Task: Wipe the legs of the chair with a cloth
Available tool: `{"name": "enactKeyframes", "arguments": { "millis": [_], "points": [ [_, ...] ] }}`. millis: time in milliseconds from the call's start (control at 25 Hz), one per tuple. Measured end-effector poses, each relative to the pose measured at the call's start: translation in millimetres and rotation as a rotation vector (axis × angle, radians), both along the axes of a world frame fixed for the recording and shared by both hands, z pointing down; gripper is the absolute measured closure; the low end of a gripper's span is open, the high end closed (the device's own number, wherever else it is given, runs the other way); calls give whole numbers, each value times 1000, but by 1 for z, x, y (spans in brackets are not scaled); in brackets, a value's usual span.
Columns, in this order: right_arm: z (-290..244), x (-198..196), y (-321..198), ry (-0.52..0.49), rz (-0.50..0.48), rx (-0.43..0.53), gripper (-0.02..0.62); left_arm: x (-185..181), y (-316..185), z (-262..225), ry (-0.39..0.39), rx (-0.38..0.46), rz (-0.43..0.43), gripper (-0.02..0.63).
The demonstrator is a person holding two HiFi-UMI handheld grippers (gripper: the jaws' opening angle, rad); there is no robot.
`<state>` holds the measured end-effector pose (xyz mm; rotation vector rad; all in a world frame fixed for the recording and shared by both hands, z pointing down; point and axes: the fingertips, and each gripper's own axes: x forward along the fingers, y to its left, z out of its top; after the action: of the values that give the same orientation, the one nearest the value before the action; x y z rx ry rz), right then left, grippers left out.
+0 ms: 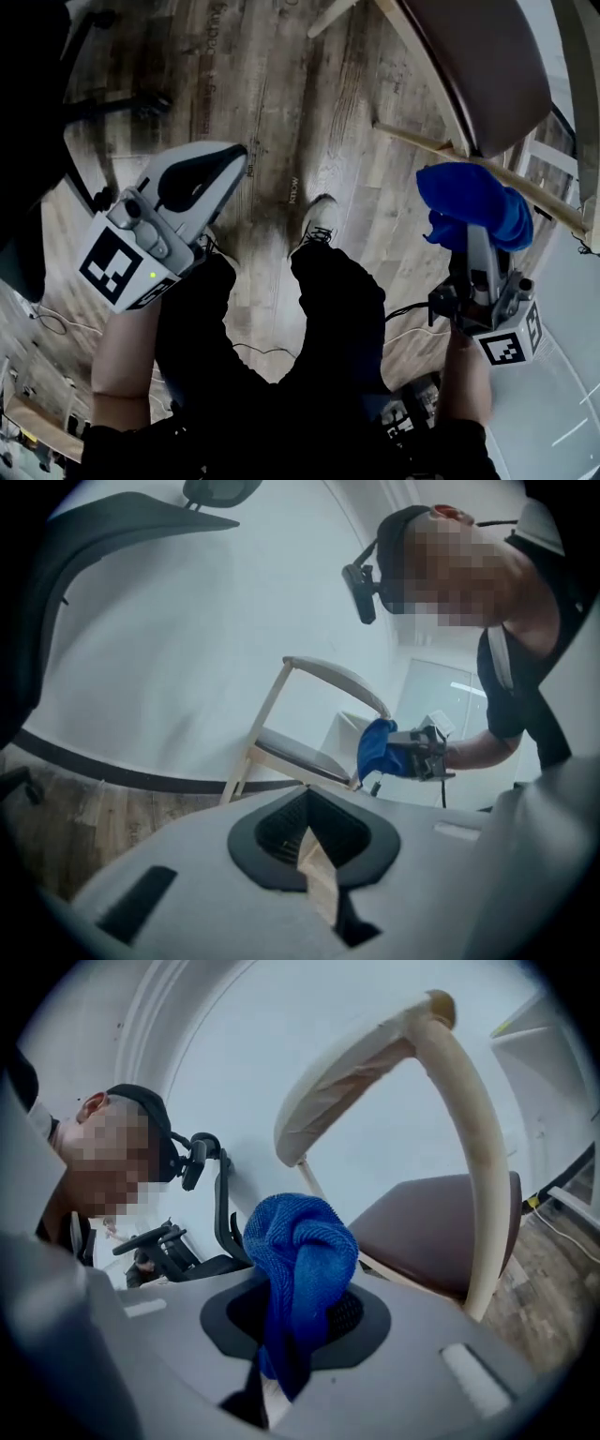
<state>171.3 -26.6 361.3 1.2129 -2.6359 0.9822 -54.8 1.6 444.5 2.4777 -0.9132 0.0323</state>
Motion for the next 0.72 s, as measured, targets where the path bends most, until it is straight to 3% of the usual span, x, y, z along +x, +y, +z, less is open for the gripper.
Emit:
{"name": "enactKeyframes", "arguments": {
  "millis": [160,320,560,720],
  "points": [
    [-35,-12,22,46,-66,-60,518,0,50,-22,-24,-156,31,604],
    [-84,-24,50,52,-113,-76,518,1,82,-86,-22,-238,17,604],
    [-173,-32,78,22,-113,-116,518,1,100,-200,-12,-297,-21,604],
    [-233,-29,95,8,-96,-83,518,14,102,-277,1,-266,-12,604]
  ]
}}
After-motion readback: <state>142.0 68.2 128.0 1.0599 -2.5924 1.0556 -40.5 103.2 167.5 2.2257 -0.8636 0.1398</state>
